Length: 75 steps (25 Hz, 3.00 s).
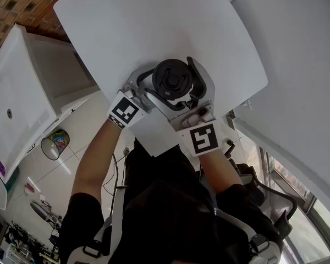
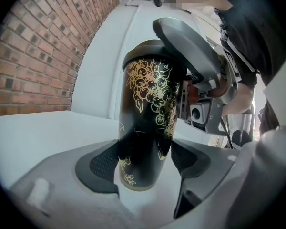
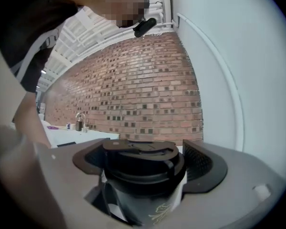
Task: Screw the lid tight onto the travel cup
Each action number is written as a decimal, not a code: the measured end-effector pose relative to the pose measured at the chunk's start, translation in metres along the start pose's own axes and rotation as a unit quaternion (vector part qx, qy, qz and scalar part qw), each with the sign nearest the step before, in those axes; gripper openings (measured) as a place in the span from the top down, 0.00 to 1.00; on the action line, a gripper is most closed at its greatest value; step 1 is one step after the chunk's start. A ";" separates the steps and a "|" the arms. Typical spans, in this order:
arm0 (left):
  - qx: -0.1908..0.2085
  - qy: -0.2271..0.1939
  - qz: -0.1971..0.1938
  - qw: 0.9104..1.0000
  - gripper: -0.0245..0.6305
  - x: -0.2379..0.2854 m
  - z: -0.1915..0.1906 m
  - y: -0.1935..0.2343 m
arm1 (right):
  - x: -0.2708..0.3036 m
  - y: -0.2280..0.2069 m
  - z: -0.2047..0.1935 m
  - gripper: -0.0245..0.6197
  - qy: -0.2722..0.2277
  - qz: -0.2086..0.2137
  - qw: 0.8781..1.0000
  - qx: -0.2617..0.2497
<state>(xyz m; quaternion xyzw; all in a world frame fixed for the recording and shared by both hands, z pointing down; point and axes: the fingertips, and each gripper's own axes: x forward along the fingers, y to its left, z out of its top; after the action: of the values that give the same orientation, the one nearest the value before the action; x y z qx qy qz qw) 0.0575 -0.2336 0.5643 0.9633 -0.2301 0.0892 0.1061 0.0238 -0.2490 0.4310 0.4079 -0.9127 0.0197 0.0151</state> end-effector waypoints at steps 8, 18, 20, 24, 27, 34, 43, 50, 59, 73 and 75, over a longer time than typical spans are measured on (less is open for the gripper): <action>-0.002 0.000 0.000 1.000 0.44 0.001 0.000 0.000 | -0.008 0.005 -0.002 0.15 0.008 0.052 0.998 0.035; -0.002 0.000 0.000 1.000 0.44 0.001 0.001 0.000 | 0.000 0.023 -0.003 0.13 0.062 0.313 0.945 -0.071; -0.004 -0.001 0.001 1.000 0.44 0.001 0.001 0.000 | 0.001 0.025 -0.003 0.16 0.058 0.310 0.947 -0.052; -0.004 -0.001 -0.001 1.000 0.44 0.001 0.001 0.000 | 0.001 0.023 0.000 0.20 0.040 0.282 0.958 -0.036; -0.003 0.000 0.001 1.000 0.44 0.000 0.000 0.000 | 0.004 0.021 0.003 0.20 0.027 0.245 0.969 -0.033; -0.003 0.000 0.000 1.000 0.44 0.000 0.000 0.001 | 0.007 0.007 0.007 0.22 -0.007 0.086 0.996 -0.008; -0.003 0.000 0.004 1.000 0.44 0.000 -0.001 0.001 | 0.003 -0.001 -0.001 0.20 0.001 -0.037 0.999 0.021; -0.004 0.000 0.002 1.000 0.44 0.001 0.000 0.002 | -0.002 0.011 -0.006 0.15 0.048 0.185 0.979 -0.066; -0.005 0.001 0.001 1.000 0.44 0.002 0.000 0.000 | 0.003 0.017 -0.004 0.20 0.042 0.195 0.978 -0.063; -0.003 0.001 0.001 1.000 0.44 0.001 -0.001 0.001 | -0.004 -0.006 0.003 0.23 -0.010 -0.079 0.996 0.039; -0.001 0.000 0.003 1.000 0.43 0.002 -0.002 0.000 | -0.007 -0.007 0.001 0.23 0.000 -0.075 0.997 0.034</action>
<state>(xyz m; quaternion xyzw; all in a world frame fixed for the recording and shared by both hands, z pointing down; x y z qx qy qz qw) 0.0586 -0.2342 0.5662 0.9625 -0.2328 0.0893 0.1072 0.0334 -0.2484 0.4303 0.4754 -0.8784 0.0495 0.0023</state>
